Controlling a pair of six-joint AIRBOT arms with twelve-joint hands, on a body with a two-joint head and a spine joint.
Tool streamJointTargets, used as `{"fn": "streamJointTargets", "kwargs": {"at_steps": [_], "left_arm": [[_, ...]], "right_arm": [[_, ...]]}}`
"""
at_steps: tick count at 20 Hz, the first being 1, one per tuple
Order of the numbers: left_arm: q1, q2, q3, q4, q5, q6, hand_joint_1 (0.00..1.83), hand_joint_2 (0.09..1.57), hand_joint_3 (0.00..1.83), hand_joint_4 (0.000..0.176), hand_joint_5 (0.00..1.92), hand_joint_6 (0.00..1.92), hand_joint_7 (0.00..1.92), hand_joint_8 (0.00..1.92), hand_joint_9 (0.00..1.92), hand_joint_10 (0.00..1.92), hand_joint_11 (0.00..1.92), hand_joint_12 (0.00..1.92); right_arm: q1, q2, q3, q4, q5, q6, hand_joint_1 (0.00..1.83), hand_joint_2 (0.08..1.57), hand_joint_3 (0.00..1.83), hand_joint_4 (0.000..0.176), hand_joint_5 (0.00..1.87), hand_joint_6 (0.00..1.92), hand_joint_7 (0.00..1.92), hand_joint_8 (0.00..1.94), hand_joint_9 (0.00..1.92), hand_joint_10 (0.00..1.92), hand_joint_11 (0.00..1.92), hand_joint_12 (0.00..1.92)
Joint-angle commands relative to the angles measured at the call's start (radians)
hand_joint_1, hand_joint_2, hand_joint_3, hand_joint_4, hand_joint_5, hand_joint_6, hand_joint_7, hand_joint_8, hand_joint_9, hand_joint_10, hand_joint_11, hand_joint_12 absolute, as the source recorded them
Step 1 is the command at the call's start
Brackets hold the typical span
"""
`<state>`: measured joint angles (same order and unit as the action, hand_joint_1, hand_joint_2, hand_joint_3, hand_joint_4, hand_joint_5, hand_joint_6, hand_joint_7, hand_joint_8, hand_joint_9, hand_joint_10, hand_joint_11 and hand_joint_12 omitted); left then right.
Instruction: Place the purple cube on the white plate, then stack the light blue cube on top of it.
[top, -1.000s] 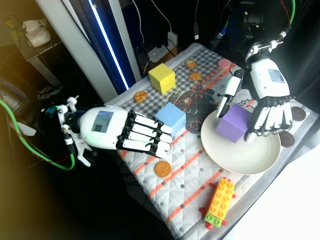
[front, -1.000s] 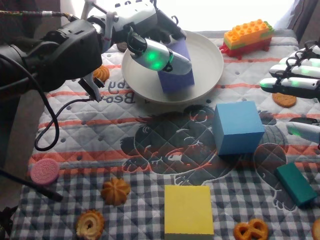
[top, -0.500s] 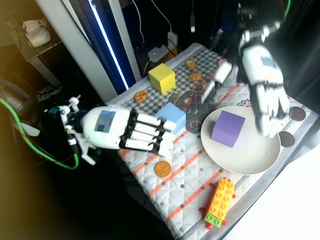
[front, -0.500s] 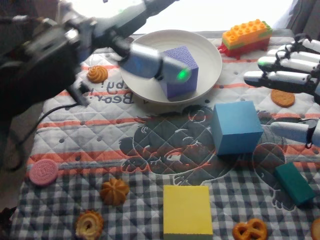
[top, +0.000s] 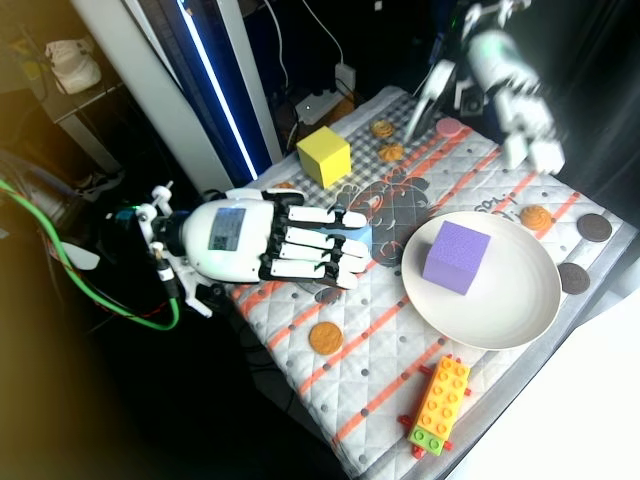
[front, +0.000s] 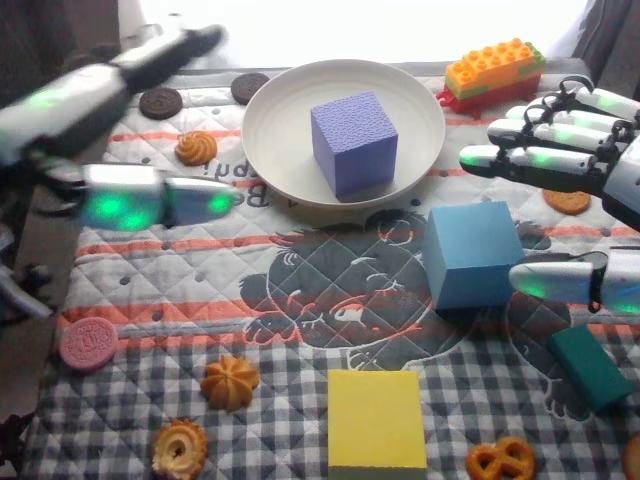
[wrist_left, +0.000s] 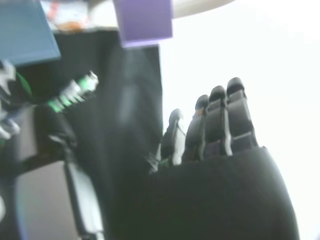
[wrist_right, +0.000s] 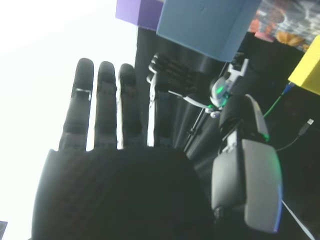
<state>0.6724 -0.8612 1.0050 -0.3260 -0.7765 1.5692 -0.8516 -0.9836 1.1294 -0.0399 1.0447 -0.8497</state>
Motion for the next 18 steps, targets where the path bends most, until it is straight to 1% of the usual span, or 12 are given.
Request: {"fn": "streamJointTargets", "kwargs": {"at_steps": [1, 5, 6, 7, 8, 11, 13, 14, 15, 16, 17, 18], "left_arm": [[0.015, 0.013, -0.019, 0.015, -0.182, -0.021, 0.91, 0.85, 0.0, 0.176, 0.0, 0.0, 0.0, 0.0, 0.0, 0.0, 0.0, 0.0], [0.156, 0.079, -0.119, -0.025, -0.33, -0.032, 0.84, 0.93, 0.01, 0.176, 0.0, 0.0, 0.0, 0.0, 0.0, 0.0, 0.0, 0.0], [0.192, 0.093, -0.144, -0.031, -0.367, -0.032, 0.84, 0.95, 0.01, 0.176, 0.0, 0.0, 0.0, 0.0, 0.0, 0.0, 0.0, 0.0], [0.202, 0.096, -0.15, -0.033, -0.379, -0.032, 0.82, 0.97, 0.02, 0.176, 0.0, 0.0, 0.0, 0.0, 0.0, 0.0, 0.0, 0.0], [0.21, 0.098, -0.155, -0.033, -0.387, -0.038, 0.82, 0.97, 0.02, 0.176, 0.0, 0.0, 0.0, 0.0, 0.0, 0.0, 0.0, 0.0], [0.233, 0.098, -0.156, -0.033, -0.394, -0.08, 0.86, 0.97, 0.01, 0.176, 0.03, 0.01, 0.0, 0.0, 0.0, 0.0, 0.03, 0.01], [0.238, 0.095, -0.15, -0.048, -0.386, -0.08, 0.87, 0.97, 0.01, 0.176, 0.04, 0.01, 0.0, 0.0, 0.0, 0.0, 0.03, 0.02], [0.238, 0.092, -0.145, -0.054, -0.376, -0.08, 0.85, 0.98, 0.01, 0.176, 0.04, 0.01, 0.0, 0.0, 0.0, 0.0, 0.03, 0.02], [0.238, 0.09, -0.143, -0.056, -0.372, -0.08, 0.85, 0.98, 0.01, 0.176, 0.04, 0.01, 0.0, 0.0, 0.0, 0.0, 0.03, 0.02], [0.239, 0.087, -0.141, -0.06, -0.368, -0.08, 0.8, 0.98, 0.0, 0.176, 0.03, 0.0, 0.0, 0.0, 0.0, 0.0, 0.04, 0.03], [0.24, 0.083, -0.139, -0.065, -0.367, -0.08, 0.81, 0.97, 0.0, 0.176, 0.03, 0.0, 0.0, 0.0, 0.0, 0.0, 0.03, 0.03], [0.241, 0.081, -0.137, -0.067, -0.365, -0.08, 0.8, 0.98, 0.0, 0.176, 0.03, 0.0, 0.0, 0.0, 0.0, 0.0, 0.02, 0.02]], "right_arm": [[0.017, -0.003, 0.006, 0.007, 0.106, 0.004, 0.29, 1.1, 0.0, 0.148, 0.26, 0.0, 0.28, 0.01, 0.29, 0.01, 0.07, 0.6], [0.041, -0.034, 0.027, -0.003, 0.057, 0.004, 0.39, 1.08, 0.0, 0.113, 0.25, 0.0, 0.28, 0.0, 0.34, 0.01, 0.17, 0.59], [0.045, -0.044, 0.037, -0.004, 0.031, 0.004, 0.47, 1.05, 0.0, 0.127, 0.27, 0.01, 0.3, 0.01, 0.36, 0.01, 0.2, 0.6], [0.045, -0.047, 0.04, -0.004, 0.021, 0.004, 0.51, 1.04, 0.0, 0.107, 0.3, 0.0, 0.32, 0.0, 0.37, 0.01, 0.21, 0.62], [0.045, -0.051, 0.046, -0.004, 0.008, 0.004, 0.51, 1.04, 0.0, 0.107, 0.3, 0.0, 0.32, 0.0, 0.37, 0.01, 0.21, 0.62], [0.045, -0.075, 0.07, 0.005, -0.008, 0.009, 0.6, 1.02, 0.0, 0.065, 0.37, 0.01, 0.38, 0.01, 0.39, 0.01, 0.18, 0.71], [0.047, -0.087, 0.076, 0.013, -0.008, 0.009, 0.56, 1.04, 0.0, 0.066, 0.37, 0.0, 0.41, 0.01, 0.44, 0.01, 0.21, 0.74], [0.048, -0.094, 0.078, 0.017, -0.008, 0.01, 0.61, 1.07, 0.0, 0.076, 0.38, 0.0, 0.5, 0.0, 0.54, 0.01, 0.2, 0.92], [0.048, -0.097, 0.079, 0.02, -0.008, 0.01, 0.61, 1.07, 0.0, 0.076, 0.38, 0.0, 0.5, 0.0, 0.54, 0.01, 0.2, 0.92], [0.048, -0.099, 0.08, 0.021, -0.008, 0.01, 0.61, 1.09, 0.0, 0.057, 0.44, 0.0, 0.59, 0.01, 0.64, 0.02, 0.3, 0.93], [0.048, -0.1, 0.08, 0.021, -0.008, 0.01, 0.58, 1.11, 0.0, 0.053, 0.48, 0.0, 0.62, 0.0, 0.67, 0.01, 0.33, 0.9], [0.048, -0.1, 0.08, 0.021, -0.008, 0.015, 0.65, 1.14, 0.0, 0.025, 0.63, 0.02, 0.71, 0.01, 0.74, 0.03, 0.37, 0.93]]}}
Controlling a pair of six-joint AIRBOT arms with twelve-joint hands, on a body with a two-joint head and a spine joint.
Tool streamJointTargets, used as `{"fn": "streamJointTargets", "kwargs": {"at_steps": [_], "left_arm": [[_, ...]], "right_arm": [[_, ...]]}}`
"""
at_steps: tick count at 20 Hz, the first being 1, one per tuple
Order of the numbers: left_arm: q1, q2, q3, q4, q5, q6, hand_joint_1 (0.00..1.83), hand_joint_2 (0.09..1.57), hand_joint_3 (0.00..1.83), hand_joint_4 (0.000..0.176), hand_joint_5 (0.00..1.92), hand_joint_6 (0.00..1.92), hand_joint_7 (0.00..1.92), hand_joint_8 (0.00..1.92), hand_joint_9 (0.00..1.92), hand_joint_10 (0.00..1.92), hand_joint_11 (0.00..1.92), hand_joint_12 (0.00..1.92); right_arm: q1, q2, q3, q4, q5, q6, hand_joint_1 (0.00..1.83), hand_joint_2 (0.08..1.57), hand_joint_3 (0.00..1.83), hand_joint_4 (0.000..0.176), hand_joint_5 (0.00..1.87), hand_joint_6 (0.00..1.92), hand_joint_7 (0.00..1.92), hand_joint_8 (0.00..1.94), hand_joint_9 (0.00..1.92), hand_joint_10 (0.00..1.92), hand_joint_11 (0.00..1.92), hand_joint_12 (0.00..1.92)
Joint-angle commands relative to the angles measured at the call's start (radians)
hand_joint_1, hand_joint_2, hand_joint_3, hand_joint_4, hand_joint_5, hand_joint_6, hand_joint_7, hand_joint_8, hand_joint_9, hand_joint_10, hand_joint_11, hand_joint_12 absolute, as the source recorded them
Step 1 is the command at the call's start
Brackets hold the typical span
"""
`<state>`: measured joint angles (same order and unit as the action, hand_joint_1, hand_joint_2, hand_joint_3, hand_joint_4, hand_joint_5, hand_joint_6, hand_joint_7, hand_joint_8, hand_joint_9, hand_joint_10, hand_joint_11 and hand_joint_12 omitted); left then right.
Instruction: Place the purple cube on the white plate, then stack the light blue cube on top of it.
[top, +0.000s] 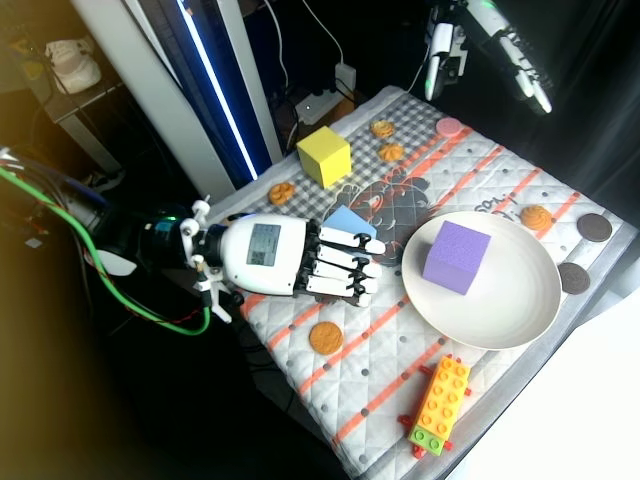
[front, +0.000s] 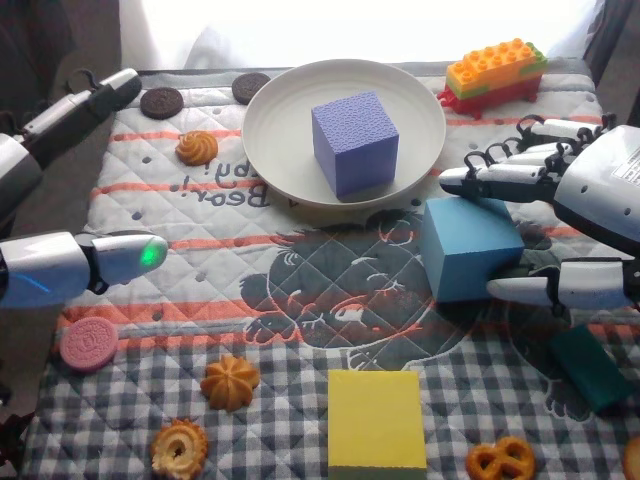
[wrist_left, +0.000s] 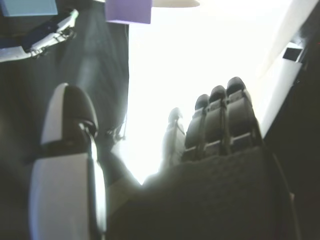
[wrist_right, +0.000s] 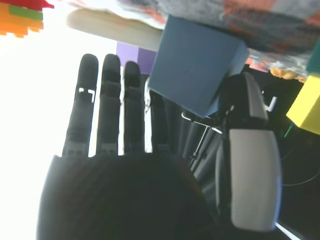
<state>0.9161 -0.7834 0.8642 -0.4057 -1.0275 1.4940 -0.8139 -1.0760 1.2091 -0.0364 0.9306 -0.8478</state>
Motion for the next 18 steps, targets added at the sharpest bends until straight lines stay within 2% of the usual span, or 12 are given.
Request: {"fn": "streamJointTargets", "kwargs": {"at_steps": [1, 2, 3, 4, 5, 8, 9, 10, 12, 14, 17, 18], "left_arm": [[-0.002, -0.001, 0.007, 0.01, -0.109, -0.005, 0.8, 0.98, 0.0, 0.176, 0.03, 0.0, 0.0, 0.0, 0.0, 0.0, 0.02, 0.02], [-0.002, -0.004, 0.009, 0.007, -0.105, -0.005, 0.8, 0.98, 0.0, 0.176, 0.03, 0.0, 0.0, 0.0, 0.0, 0.0, 0.02, 0.02], [-0.001, -0.005, 0.01, 0.005, -0.103, -0.005, 0.8, 0.97, 0.0, 0.176, 0.04, 0.01, 0.0, 0.0, 0.0, 0.0, 0.02, 0.02], [0.0, -0.005, 0.01, 0.003, -0.102, -0.005, 0.8, 0.97, 0.0, 0.176, 0.04, 0.01, 0.0, 0.0, 0.0, 0.0, 0.03, 0.03], [0.002, -0.006, 0.01, 0.0, -0.101, -0.005, 0.79, 0.98, 0.0, 0.176, 0.03, 0.0, 0.0, 0.0, 0.0, 0.0, 0.02, 0.03], [0.008, -0.01, 0.012, -0.009, -0.097, -0.005, 0.72, 1.0, 0.01, 0.176, 0.01, 0.0, 0.0, 0.0, 0.0, 0.0, 0.0, 0.03], [0.009, -0.012, 0.014, -0.011, -0.096, -0.005, 0.73, 0.99, 0.0, 0.176, 0.02, 0.0, 0.0, 0.0, 0.02, 0.01, 0.01, 0.03], [0.009, -0.014, 0.015, -0.013, -0.095, -0.005, 0.73, 0.99, 0.0, 0.176, 0.03, 0.0, 0.01, 0.0, 0.02, 0.01, 0.0, 0.03], [0.009, -0.02, 0.017, -0.015, -0.091, -0.006, 0.72, 0.99, 0.0, 0.176, 0.03, 0.0, 0.01, 0.0, 0.02, 0.0, 0.0, 0.01], [0.009, -0.025, 0.022, -0.016, -0.087, -0.016, 0.75, 0.99, 0.0, 0.176, 0.02, 0.0, 0.0, 0.0, 0.01, 0.0, 0.0, 0.0], [0.009, -0.031, 0.031, -0.016, -0.081, -0.035, 0.73, 1.0, 0.0, 0.176, 0.0, 0.0, 0.0, 0.0, 0.0, 0.0, 0.0, 0.0], [0.009, -0.033, 0.034, -0.016, -0.078, -0.035, 0.75, 0.99, 0.0, 0.176, 0.01, 0.01, 0.0, 0.0, 0.0, 0.0, 0.0, 0.0]], "right_arm": [[0.01, -0.006, 0.0, 0.015, 0.106, 0.024, 0.84, 1.25, 0.0, 0.146, 0.71, 1.08, 0.79, 0.05, 0.8, 0.08, 0.32, 1.29], [0.01, -0.003, 0.001, 0.01, 0.107, 0.042, 0.84, 1.25, 0.0, 0.146, 0.71, 1.08, 0.79, 0.05, 0.8, 0.08, 0.32, 1.29], [0.01, -0.001, 0.003, -0.002, 0.116, 0.067, 0.87, 1.26, 0.0, 0.17, 0.71, 1.32, 0.79, 0.31, 0.62, 0.72, 0.31, 1.47], [0.01, 0.003, 0.006, -0.017, 0.132, 0.103, 0.91, 1.24, 0.0, 0.145, 0.74, 1.33, 0.74, 0.77, 0.58, 1.15, 0.37, 1.57], [0.01, 0.006, 0.009, -0.03, 0.155, 0.141, 1.1, 1.23, 0.0, 0.04, 0.78, 1.25, 0.74, 1.36, 0.58, 1.33, 0.43, 1.6], [0.01, 0.022, 0.01, -0.041, 0.219, 0.187, 1.16, 1.21, 0.0, 0.023, 0.85, 1.19, 0.77, 1.38, 0.66, 1.23, 0.44, 1.61], [0.016, 0.026, 0.01, -0.041, 0.233, 0.189, 1.14, 1.25, 0.0, 0.015, 0.78, 1.26, 0.72, 1.49, 0.62, 1.36, 0.45, 1.69], [0.024, 0.028, 0.01, -0.041, 0.239, 0.189, 1.01, 1.25, 0.0, 0.015, 0.75, 1.36, 0.67, 1.42, 0.64, 1.48, 0.54, 1.74], [0.052, 0.025, 0.023, -0.041, 0.24, 0.189, 1.04, 1.23, 0.0, 0.0, 0.77, 1.32, 0.74, 1.32, 0.72, 1.5, 0.64, 1.72], [0.091, 0.0, 0.058, -0.04, 0.219, 0.189, 1.18, 1.22, 0.0, 0.0, 0.76, 1.2, 0.84, 1.4, 0.77, 1.41, 0.73, 1.65], [0.169, -0.043, 0.11, -0.041, 0.153, 0.189, 1.08, 1.21, 0.0, 0.0, 0.79, 1.27, 0.78, 1.35, 0.8, 1.49, 0.75, 1.76], [0.198, -0.059, 0.127, -0.042, 0.133, 0.189, 1.15, 1.23, 0.0, 0.029, 0.78, 1.28, 0.77, 1.37, 0.62, 1.32, 0.47, 1.67]]}}
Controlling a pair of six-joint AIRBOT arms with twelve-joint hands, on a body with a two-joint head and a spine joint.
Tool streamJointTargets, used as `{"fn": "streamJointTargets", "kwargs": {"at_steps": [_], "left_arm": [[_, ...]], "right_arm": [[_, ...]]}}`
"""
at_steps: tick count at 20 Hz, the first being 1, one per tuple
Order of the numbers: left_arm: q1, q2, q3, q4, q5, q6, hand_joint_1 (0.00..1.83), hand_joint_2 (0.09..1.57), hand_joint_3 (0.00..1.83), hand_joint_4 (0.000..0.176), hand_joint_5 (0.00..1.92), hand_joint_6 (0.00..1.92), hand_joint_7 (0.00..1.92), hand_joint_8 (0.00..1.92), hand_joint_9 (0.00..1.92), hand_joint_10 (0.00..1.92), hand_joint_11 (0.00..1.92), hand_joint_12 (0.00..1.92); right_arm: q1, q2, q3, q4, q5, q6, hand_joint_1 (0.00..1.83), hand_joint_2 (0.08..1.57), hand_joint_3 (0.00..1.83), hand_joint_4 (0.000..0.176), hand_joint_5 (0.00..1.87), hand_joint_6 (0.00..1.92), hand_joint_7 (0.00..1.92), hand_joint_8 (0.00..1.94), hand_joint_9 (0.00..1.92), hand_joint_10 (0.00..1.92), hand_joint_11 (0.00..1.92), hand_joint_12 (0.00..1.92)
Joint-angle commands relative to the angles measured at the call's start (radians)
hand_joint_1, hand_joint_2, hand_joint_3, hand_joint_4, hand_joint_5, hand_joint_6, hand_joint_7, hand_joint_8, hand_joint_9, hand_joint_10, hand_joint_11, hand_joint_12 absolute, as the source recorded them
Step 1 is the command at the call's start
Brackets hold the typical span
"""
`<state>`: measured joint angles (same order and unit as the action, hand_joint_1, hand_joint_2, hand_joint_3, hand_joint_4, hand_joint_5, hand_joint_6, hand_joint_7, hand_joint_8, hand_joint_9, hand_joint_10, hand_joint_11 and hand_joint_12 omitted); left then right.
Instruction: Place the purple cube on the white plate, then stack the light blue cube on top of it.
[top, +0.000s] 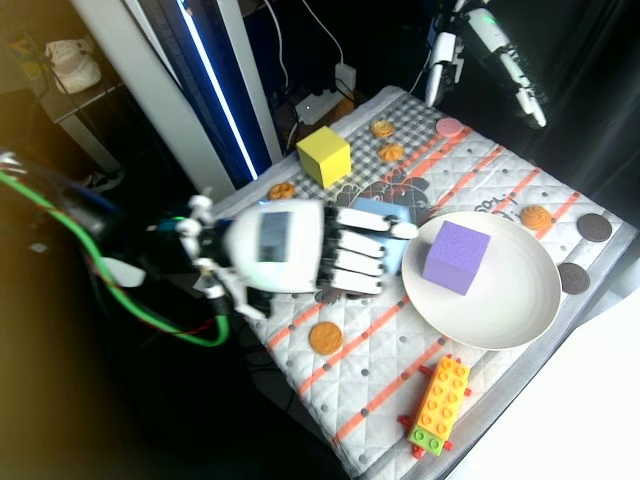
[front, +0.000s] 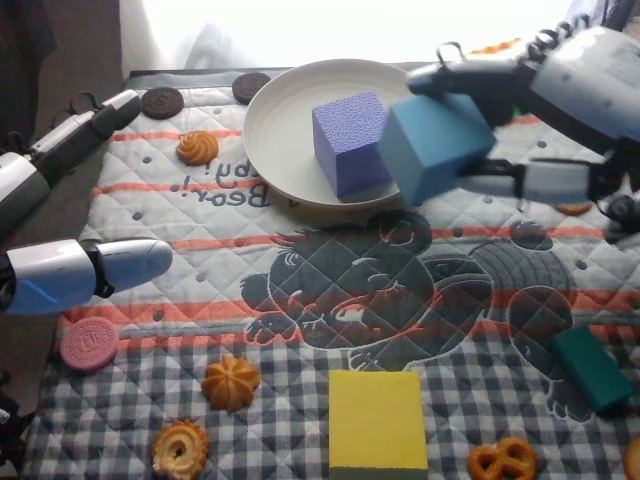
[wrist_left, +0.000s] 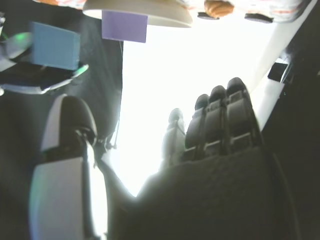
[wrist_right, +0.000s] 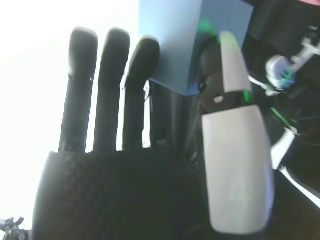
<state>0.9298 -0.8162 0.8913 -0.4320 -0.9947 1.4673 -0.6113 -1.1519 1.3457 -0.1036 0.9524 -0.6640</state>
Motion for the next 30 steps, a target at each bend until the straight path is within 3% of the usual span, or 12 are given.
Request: {"fn": "streamJointTargets", "kwargs": {"at_steps": [1, 2, 3, 6, 17, 19, 20, 21, 22, 23, 24, 30], "left_arm": [[-0.005, -0.003, 0.008, 0.011, -0.11, -0.009, 0.73, 0.99, 0.0, 0.176, 0.01, 0.0, 0.0, 0.0, 0.0, 0.0, 0.0, 0.0], [-0.005, -0.005, 0.009, 0.012, -0.108, -0.009, 0.74, 0.99, 0.0, 0.176, 0.02, 0.0, 0.0, 0.0, 0.0, 0.0, 0.0, 0.0], [-0.005, -0.007, 0.01, 0.013, -0.106, -0.009, 0.74, 0.99, 0.0, 0.176, 0.01, 0.0, 0.0, 0.0, 0.0, 0.0, 0.0, 0.0], [-0.005, -0.008, 0.012, 0.015, -0.103, -0.009, 0.75, 0.99, 0.0, 0.176, 0.01, 0.0, 0.0, 0.0, 0.0, 0.0, 0.0, 0.0], [-0.011, -0.021, 0.03, 0.03, -0.09, -0.045, 0.74, 0.99, 0.0, 0.176, 0.0, 0.0, 0.0, 0.0, 0.0, 0.0, 0.0, 0.0], [-0.01, -0.021, 0.03, 0.03, -0.09, -0.05, 0.75, 1.0, 0.0, 0.176, 0.0, 0.0, 0.0, 0.0, 0.0, 0.0, 0.0, 0.0], [-0.01, -0.021, 0.03, 0.03, -0.091, -0.052, 0.75, 0.99, 0.0, 0.176, 0.0, 0.0, 0.0, 0.0, 0.0, 0.0, 0.0, 0.0], [-0.01, -0.022, 0.031, 0.03, -0.091, -0.056, 0.75, 0.99, 0.0, 0.176, 0.0, 0.0, 0.0, 0.0, 0.0, 0.0, 0.0, 0.0], [-0.009, -0.024, 0.033, 0.03, -0.091, -0.064, 0.75, 1.0, 0.0, 0.176, 0.0, 0.0, 0.0, 0.0, 0.0, 0.0, 0.0, 0.0], [-0.01, -0.025, 0.035, 0.03, -0.091, -0.069, 0.75, 0.99, 0.0, 0.176, 0.0, 0.0, 0.0, 0.0, 0.0, 0.0, 0.0, 0.0], [-0.01, -0.027, 0.038, 0.031, -0.093, -0.078, 0.75, 0.99, 0.0, 0.176, 0.0, 0.0, 0.0, 0.0, 0.0, 0.0, 0.0, 0.0], [-0.007, -0.027, 0.042, 0.033, -0.101, -0.104, 0.78, 0.99, 0.0, 0.176, 0.01, 0.0, 0.0, 0.0, 0.0, 0.0, 0.02, 0.01]], "right_arm": [[0.022, -0.004, 0.013, 0.024, 0.088, 0.005, 1.17, 1.2, 0.0, 0.037, 0.83, 1.26, 0.83, 1.22, 0.64, 1.04, 0.37, 1.48], [0.045, -0.021, 0.03, 0.023, 0.066, 0.003, 1.17, 1.19, 0.0, 0.035, 0.82, 1.23, 0.87, 1.19, 0.73, 0.98, 0.47, 1.47], [0.074, -0.038, 0.048, 0.02, 0.038, -0.002, 1.2, 1.17, 0.0, 0.0, 0.8, 1.19, 0.95, 1.17, 0.88, 1.18, 0.71, 1.67], [0.15, -0.075, 0.085, 0.005, -0.031, -0.027, 1.03, 1.2, 0.0, 0.0, 0.8, 1.28, 0.97, 1.26, 1.1, 1.54, 1.08, 1.89], [0.212, -0.135, 0.132, -0.005, -0.123, -0.061, 1.04, 1.2, 0.0, 0.0, 0.82, 1.28, 0.97, 1.74, 1.2, 1.89, 1.25, 1.92], [0.211, -0.137, 0.132, -0.005, -0.128, -0.062, 1.03, 1.19, 0.0, 0.0, 0.84, 1.23, 0.84, 1.37, 0.98, 1.62, 1.0, 1.87], [0.21, -0.137, 0.132, -0.005, -0.13, -0.062, 1.01, 1.19, 0.0, 0.04, 0.83, 1.23, 0.83, 1.14, 0.93, 1.43, 0.93, 1.76], [0.209, -0.138, 0.132, -0.005, -0.13, -0.062, 1.01, 1.19, 0.0, 0.04, 0.83, 1.23, 0.83, 1.14, 0.93, 1.43, 0.93, 1.76], [0.209, -0.139, 0.131, -0.005, -0.13, -0.062, 0.71, 1.12, 0.0, 0.017, 0.65, 0.6, 0.65, 0.39, 0.52, 0.68, 0.31, 1.33], [0.209, -0.139, 0.13, -0.005, -0.13, -0.062, 0.63, 1.06, 0.0, 0.016, 0.63, 0.23, 0.62, 0.16, 0.48, 0.4, 0.22, 1.18], [0.209, -0.139, 0.128, -0.005, -0.13, -0.061, 0.55, 1.01, 0.0, 0.061, 0.52, 0.06, 0.51, 0.04, 0.44, 0.19, 0.14, 1.16], [0.193, -0.134, 0.119, -0.004, -0.13, -0.056, 0.54, 0.94, 0.0, 0.089, 0.27, 0.0, 0.32, 0.0, 0.48, 0.04, 0.13, 1.21]]}}
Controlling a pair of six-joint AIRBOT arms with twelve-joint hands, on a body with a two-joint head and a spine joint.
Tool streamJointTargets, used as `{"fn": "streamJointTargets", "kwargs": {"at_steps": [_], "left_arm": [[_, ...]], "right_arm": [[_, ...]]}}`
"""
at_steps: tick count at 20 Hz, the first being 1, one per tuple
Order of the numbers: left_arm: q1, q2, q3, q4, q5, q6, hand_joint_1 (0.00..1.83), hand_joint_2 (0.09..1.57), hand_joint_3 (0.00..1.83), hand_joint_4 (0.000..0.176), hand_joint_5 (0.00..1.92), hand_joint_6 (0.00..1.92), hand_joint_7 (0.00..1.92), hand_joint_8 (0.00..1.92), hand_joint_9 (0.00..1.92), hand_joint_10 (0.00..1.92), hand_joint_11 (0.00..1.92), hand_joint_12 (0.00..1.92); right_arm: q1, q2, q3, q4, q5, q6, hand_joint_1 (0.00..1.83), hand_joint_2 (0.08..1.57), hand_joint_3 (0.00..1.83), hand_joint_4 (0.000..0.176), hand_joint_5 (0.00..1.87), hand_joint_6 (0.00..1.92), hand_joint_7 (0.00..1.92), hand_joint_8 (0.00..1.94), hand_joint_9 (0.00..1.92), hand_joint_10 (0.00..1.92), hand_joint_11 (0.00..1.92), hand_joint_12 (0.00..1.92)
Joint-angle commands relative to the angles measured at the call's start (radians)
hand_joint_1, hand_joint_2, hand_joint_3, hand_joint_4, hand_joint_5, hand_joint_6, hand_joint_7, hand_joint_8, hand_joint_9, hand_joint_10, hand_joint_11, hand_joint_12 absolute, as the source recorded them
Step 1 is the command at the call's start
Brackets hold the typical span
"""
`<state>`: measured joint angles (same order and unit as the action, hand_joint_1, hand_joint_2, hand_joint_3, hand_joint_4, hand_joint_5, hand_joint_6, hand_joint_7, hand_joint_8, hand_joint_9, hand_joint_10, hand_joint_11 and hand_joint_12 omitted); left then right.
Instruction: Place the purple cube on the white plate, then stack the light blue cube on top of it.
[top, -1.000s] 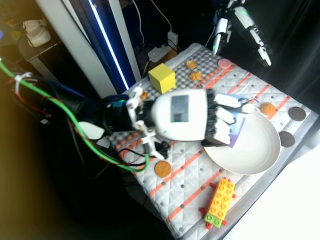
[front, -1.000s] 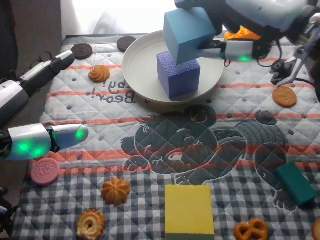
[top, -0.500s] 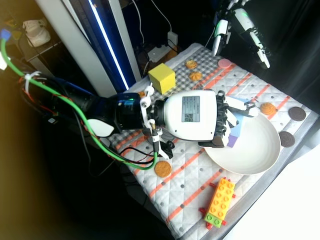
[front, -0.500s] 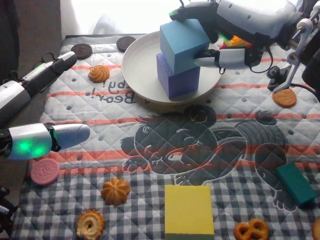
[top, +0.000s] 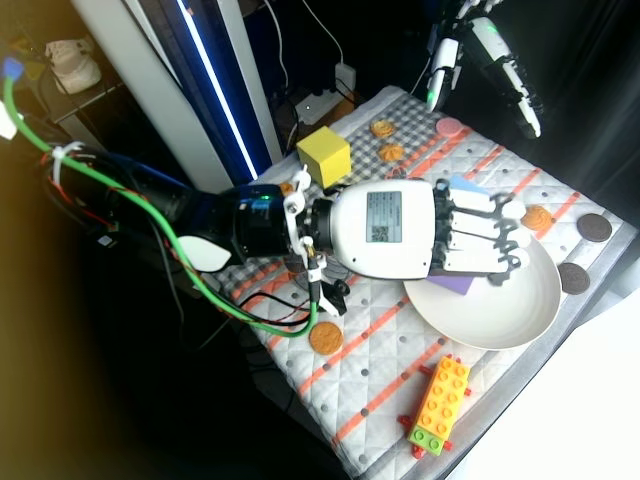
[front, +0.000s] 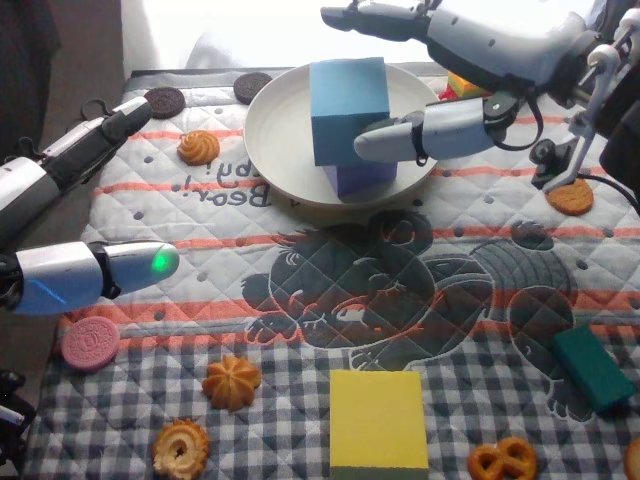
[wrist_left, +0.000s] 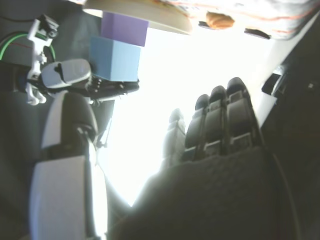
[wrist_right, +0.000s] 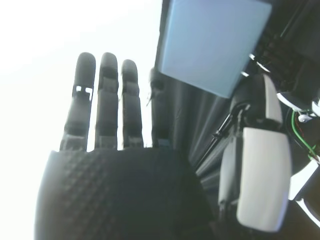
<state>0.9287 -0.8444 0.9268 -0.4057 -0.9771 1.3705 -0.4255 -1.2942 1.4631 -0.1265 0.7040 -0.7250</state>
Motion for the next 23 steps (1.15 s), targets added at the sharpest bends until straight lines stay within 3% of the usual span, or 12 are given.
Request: {"fn": "streamJointTargets", "kwargs": {"at_steps": [1, 6, 8, 9, 12, 14, 16, 18, 19, 21, 22, 23], "left_arm": [[-0.005, 0.001, 0.007, 0.007, -0.12, -0.011, 0.79, 0.99, 0.0, 0.176, 0.02, 0.01, 0.0, 0.0, 0.0, 0.0, 0.03, 0.01], [-0.001, 0.001, 0.008, 0.007, -0.132, -0.027, 0.79, 1.0, 0.0, 0.176, 0.01, 0.0, 0.0, 0.0, 0.0, 0.0, 0.03, 0.02], [0.0, 0.001, 0.012, 0.006, -0.144, -0.036, 0.76, 1.01, 0.0, 0.176, 0.01, 0.0, 0.0, 0.0, 0.02, 0.01, 0.07, 0.04], [0.001, 0.001, 0.014, 0.004, -0.154, -0.045, 0.76, 1.0, 0.0, 0.176, 0.02, 0.0, 0.0, 0.0, 0.02, 0.01, 0.06, 0.04], [0.022, 0.009, 0.017, 0.004, -0.235, -0.121, 0.83, 1.0, 0.0, 0.174, 0.0, 0.0, 0.0, 0.0, 0.0, 0.0, 0.02, 0.03], [0.056, 0.017, 0.017, 0.012, -0.329, -0.212, 0.81, 1.02, 0.01, 0.155, 0.0, 0.0, 0.0, 0.0, 0.0, 0.0, 0.01, 0.03], [0.096, 0.025, 0.017, 0.02, -0.419, -0.322, 0.7, 1.05, 0.01, 0.1, 0.03, 0.01, 0.01, 0.0, 0.0, 0.0, 0.0, 0.0], [0.142, 0.033, 0.017, 0.045, -0.52, -0.447, 0.66, 1.0, 0.0, 0.159, 0.04, 0.01, 0.0, 0.0, 0.0, 0.0, 0.0, 0.0], [0.162, 0.036, 0.017, 0.054, -0.57, -0.488, 0.74, 1.02, 0.0, 0.118, 0.04, 0.01, 0.0, 0.0, 0.0, 0.0, 0.0, 0.0], [0.204, 0.039, 0.011, 0.063, -0.687, -0.561, 0.54, 1.06, 0.01, 0.149, 0.0, 0.0, 0.0, 0.0, 0.0, 0.0, 0.04, 0.02], [0.219, 0.039, 0.006, 0.063, -0.732, -0.58, 0.48, 1.08, 0.02, 0.15, 0.0, 0.0, 0.0, 0.0, 0.0, 0.0, 0.04, 0.02], [0.234, 0.041, -0.003, 0.055, -0.754, -0.61, 0.37, 1.13, 0.01, 0.126, 0.0, 0.0, 0.0, 0.0, 0.0, 0.0, 0.03, 0.02]], "right_arm": [[0.005, 0.009, 0.002, 0.019, 0.118, 0.005, 0.56, 0.94, 0.0, 0.108, 0.25, 0.0, 0.31, 0.0, 0.56, 0.07, 0.26, 1.26], [0.003, 0.031, -0.006, 0.022, 0.13, 0.007, 0.53, 0.91, 0.0, 0.134, 0.16, 0.0, 0.22, 0.0, 0.28, 0.0, 0.0, 0.87], [0.001, 0.062, -0.018, 0.036, 0.159, 0.007, 0.53, 0.91, 0.0, 0.155, 0.04, 0.0, 0.14, 0.0, 0.24, 0.0, 0.01, 0.93], [-0.003, 0.079, -0.025, 0.044, 0.176, 0.007, 0.52, 0.89, 0.0, 0.153, 0.01, 0.0, 0.07, 0.01, 0.09, 0.02, 0.0, 0.51], [-0.053, 0.148, -0.073, 0.076, 0.278, 0.007, 0.43, 0.86, 0.0, 0.173, 0.0, 0.0, 0.0, 0.0, 0.0, 0.0, 0.0, 0.04], [-0.136, 0.21, -0.126, 0.136, 0.393, 0.007, 0.46, 0.86, 0.0, 0.168, 0.0, 0.0, 0.0, 0.0, 0.0, 0.0, 0.0, 0.0], [-0.25, 0.258, -0.191, 0.213, 0.549, 0.007, 0.56, 0.86, 0.0, 0.176, 0.0, 0.0, 0.0, 0.0, 0.0, 0.0, 0.0, 0.0], [-0.347, 0.294, -0.242, 0.25, 0.661, 0.018, 0.53, 0.88, 0.01, 0.176, 0.0, 0.0, 0.0, 0.0, 0.0, 0.0, 0.0, 0.0], [-0.394, 0.308, -0.263, 0.263, 0.71, 0.026, 0.51, 0.9, 0.02, 0.175, 0.0, 0.0, 0.0, 0.0, 0.0, 0.0, 0.0, 0.0], [-0.514, 0.34, -0.321, 0.31, 0.855, 0.037, 0.7, 0.97, 0.01, 0.156, 0.03, 0.0, 0.07, 0.01, 0.02, 0.0, 0.01, 0.0], [-0.562, 0.348, -0.345, 0.335, 0.918, 0.037, 0.66, 0.99, 0.01, 0.158, 0.03, 0.0, 0.1, 0.01, 0.05, 0.01, 0.03, 0.01], [-0.618, 0.353, -0.375, 0.369, 1.0, 0.039, 0.67, 0.98, 0.0, 0.13, 0.05, 0.0, 0.17, 0.01, 0.13, 0.02, 0.1, 0.05]]}}
